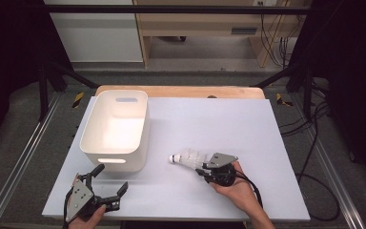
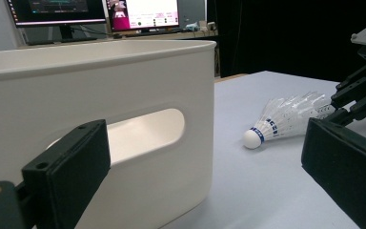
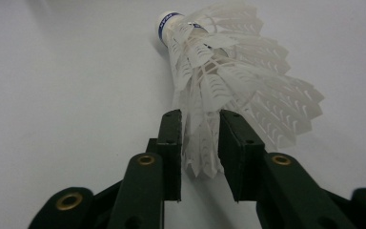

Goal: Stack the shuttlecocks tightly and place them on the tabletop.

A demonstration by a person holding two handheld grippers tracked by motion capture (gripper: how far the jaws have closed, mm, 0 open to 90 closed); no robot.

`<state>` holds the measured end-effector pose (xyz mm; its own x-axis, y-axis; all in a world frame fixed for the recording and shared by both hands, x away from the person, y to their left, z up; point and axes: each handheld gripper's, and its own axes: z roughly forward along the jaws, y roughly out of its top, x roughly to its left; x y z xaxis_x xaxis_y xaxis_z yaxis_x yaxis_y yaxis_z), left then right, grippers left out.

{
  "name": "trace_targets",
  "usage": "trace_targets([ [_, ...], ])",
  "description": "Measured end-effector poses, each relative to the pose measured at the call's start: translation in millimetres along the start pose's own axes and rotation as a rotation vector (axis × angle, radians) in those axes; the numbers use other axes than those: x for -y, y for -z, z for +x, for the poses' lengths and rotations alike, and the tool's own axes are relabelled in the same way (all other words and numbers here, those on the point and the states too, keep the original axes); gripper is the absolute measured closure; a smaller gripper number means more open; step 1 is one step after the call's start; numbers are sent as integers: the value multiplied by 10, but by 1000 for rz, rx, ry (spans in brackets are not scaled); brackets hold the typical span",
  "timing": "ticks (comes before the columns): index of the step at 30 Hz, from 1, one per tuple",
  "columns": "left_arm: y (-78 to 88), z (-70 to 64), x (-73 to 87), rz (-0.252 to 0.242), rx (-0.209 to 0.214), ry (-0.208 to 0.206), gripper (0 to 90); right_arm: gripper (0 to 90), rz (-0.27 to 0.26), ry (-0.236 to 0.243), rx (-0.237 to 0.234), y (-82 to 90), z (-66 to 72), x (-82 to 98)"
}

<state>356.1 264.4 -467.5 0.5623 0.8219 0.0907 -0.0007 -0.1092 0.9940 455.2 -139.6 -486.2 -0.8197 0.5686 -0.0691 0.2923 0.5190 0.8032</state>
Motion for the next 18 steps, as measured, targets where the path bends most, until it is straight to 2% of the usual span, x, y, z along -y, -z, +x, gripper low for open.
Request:
trace_targets([
  [10, 5, 7, 0, -3, -2, 3, 26, 524, 17, -10, 12, -2, 41, -11],
  [18, 1, 5, 1, -3, 0, 3, 26, 425, 32, -28, 16, 4, 58, -18],
])
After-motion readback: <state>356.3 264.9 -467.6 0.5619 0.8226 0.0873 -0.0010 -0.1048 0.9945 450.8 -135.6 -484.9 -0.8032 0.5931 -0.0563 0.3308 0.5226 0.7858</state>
